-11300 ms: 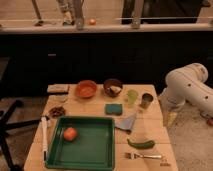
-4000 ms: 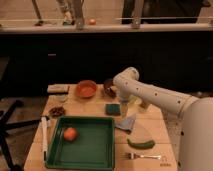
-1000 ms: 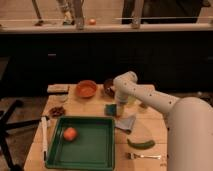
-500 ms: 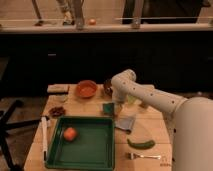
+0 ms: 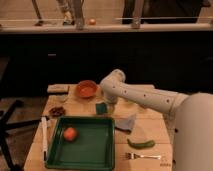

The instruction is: Wipe red bowl with sponge

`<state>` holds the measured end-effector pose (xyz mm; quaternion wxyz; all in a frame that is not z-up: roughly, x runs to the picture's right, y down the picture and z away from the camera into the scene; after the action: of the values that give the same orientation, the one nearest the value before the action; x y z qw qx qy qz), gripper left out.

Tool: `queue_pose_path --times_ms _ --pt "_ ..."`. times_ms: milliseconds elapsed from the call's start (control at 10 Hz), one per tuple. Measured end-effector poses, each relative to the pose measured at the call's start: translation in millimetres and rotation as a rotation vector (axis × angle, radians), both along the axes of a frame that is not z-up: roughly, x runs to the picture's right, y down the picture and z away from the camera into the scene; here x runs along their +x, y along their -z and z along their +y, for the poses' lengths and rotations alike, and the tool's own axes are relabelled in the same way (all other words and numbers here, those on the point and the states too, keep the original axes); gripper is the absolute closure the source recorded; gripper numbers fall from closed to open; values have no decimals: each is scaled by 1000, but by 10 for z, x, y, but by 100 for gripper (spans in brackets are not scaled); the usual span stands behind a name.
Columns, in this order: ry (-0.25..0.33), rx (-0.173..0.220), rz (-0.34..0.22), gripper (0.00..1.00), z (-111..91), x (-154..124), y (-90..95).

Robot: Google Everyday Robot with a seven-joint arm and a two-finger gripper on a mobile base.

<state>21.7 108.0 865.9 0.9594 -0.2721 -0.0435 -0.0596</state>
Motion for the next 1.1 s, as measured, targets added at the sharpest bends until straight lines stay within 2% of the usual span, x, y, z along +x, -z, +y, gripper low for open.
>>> queue_pose_path --times_ms 300,900,1100 --pt "39 22 -15 81 -34 -336 -5" --pt "37 19 -6 81 -31 -284 -8" --pt "29 25 -30 81 -67 -327 -44"
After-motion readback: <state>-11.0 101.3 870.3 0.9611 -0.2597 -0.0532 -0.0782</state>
